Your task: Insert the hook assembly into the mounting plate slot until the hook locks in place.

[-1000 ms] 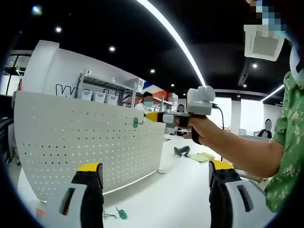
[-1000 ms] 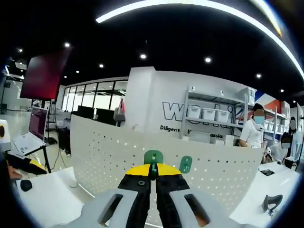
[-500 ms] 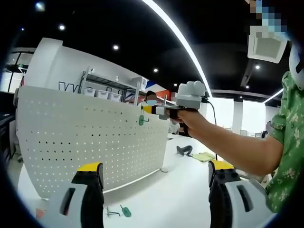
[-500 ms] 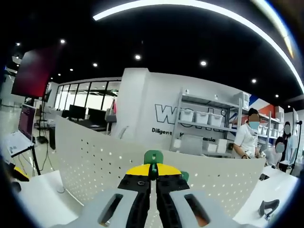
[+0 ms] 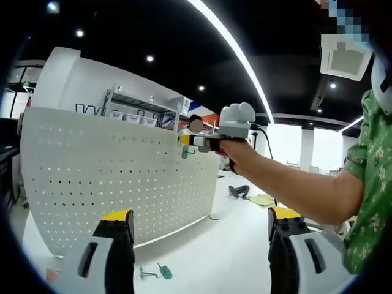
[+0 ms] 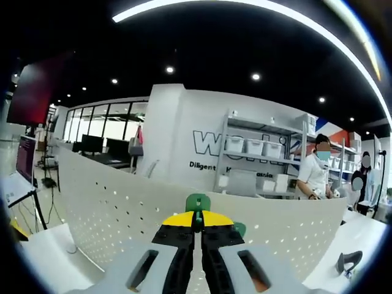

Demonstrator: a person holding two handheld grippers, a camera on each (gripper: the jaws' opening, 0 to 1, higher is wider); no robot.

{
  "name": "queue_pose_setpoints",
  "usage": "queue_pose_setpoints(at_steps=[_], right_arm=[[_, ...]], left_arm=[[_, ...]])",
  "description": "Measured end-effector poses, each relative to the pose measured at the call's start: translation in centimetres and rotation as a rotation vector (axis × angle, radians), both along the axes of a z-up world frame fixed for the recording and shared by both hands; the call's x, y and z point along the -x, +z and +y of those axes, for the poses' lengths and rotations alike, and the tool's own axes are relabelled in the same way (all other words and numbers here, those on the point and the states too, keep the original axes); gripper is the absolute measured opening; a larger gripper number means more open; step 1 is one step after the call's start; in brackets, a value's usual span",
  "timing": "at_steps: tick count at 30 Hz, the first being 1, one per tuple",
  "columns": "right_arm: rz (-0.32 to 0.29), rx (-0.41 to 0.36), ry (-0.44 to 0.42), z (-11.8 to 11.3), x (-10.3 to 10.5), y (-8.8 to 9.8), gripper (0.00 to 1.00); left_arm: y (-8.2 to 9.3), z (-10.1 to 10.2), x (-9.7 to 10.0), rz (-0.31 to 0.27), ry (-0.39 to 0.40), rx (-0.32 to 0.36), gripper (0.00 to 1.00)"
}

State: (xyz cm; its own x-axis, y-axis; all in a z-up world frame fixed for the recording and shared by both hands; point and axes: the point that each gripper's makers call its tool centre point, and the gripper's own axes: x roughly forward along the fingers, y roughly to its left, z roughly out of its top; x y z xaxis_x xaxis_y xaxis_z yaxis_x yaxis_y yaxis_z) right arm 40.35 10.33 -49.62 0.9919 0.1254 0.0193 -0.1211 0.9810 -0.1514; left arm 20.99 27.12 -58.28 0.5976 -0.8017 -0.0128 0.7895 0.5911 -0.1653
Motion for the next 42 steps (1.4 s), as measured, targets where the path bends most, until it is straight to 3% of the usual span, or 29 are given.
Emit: queue_pose_setpoints(at_steps=[25, 42], right_arm=[[-0.003, -0.047, -0.009, -0.1, -1.0, -0.4, 0.01], [-0.008, -0.040, -0.018, 0.1, -1.1, -0.6, 0.01]], left_arm=[[-0.5, 0.4, -0.2, 0.014, 0.005, -0.005, 0.89], [-0.6, 0.6, -0.3, 0.017, 0.002, -0.006, 0.87]])
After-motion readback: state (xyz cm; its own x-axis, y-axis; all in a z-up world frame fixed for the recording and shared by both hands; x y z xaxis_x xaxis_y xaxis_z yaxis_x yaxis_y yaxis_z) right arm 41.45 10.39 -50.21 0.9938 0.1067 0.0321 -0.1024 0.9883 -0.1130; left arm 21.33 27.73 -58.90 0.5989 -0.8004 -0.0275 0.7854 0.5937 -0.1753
